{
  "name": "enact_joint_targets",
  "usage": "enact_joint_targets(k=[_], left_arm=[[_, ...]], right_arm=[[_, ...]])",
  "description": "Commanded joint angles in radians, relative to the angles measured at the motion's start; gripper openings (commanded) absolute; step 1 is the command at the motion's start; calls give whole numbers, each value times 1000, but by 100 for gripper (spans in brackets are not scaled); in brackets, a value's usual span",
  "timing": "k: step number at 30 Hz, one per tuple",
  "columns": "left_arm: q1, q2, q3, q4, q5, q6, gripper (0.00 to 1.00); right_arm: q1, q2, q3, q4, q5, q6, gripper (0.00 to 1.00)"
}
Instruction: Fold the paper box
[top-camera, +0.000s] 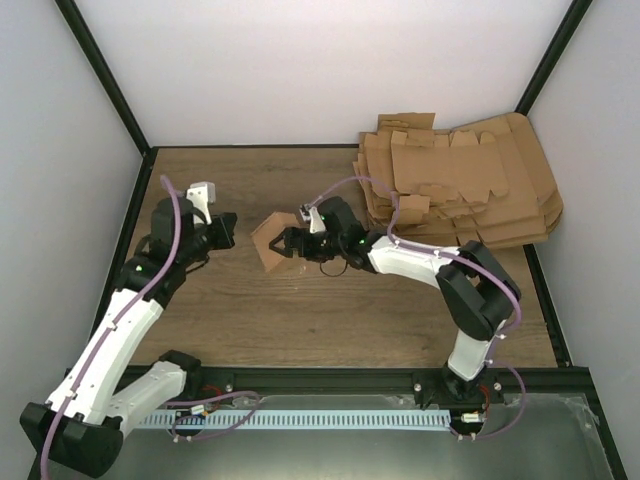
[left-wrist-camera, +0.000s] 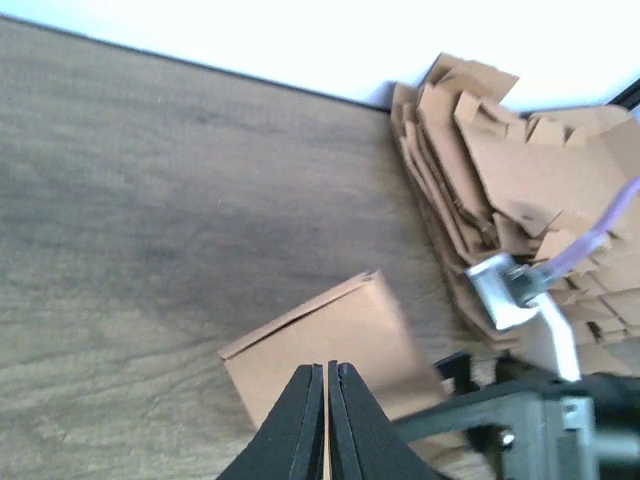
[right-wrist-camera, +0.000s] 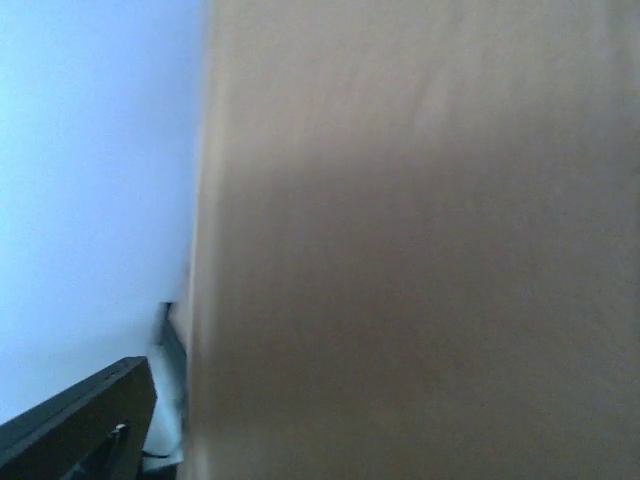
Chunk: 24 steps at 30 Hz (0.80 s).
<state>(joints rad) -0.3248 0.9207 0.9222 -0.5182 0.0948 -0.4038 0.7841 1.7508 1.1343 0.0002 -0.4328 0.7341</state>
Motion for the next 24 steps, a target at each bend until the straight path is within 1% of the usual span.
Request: enact_joint_targets(k=[1,3,5,8,10,12,15,18,19,21,23,24], left_arm=[[6,-8,64,-46,21,23,4],[7,16,65,-59,52,25,4],[6,51,57,-75,125,26,5],[6,98,26,-66,225,34,4],[5,105,-9,-44,258,34,4],[4,106,-39,-33,252,40,4],[4,116,-77,-15,187,62,4],[8,163,-84,-4,34,68,5],[10,187,-75,-2,-27,75,7],[10,240,-44,0,-173,74,9],[12,289,-8,-2,-259,77,10],[13,314,13,-5,-256,80,10]], right_arm=[[14,61,-45,376,-224,386,100],[26,49,0,234,-147,324,100],[22,-6,-25,130,-58,254,100],[-17,-81,-79,-18,12,187,100],[-38,-130,-134,-53,49,141,100],[-40,-178,-177,-64,100,79,98],[-40,-220,-197,-80,119,10,93],[-40,-261,-225,-56,104,-21,90],[-40,-277,-238,-44,101,-22,89],[-40,-304,-254,-33,99,-30,88],[-40,-317,-259,-40,94,-42,87],[-41,-321,-257,-48,92,-51,87]])
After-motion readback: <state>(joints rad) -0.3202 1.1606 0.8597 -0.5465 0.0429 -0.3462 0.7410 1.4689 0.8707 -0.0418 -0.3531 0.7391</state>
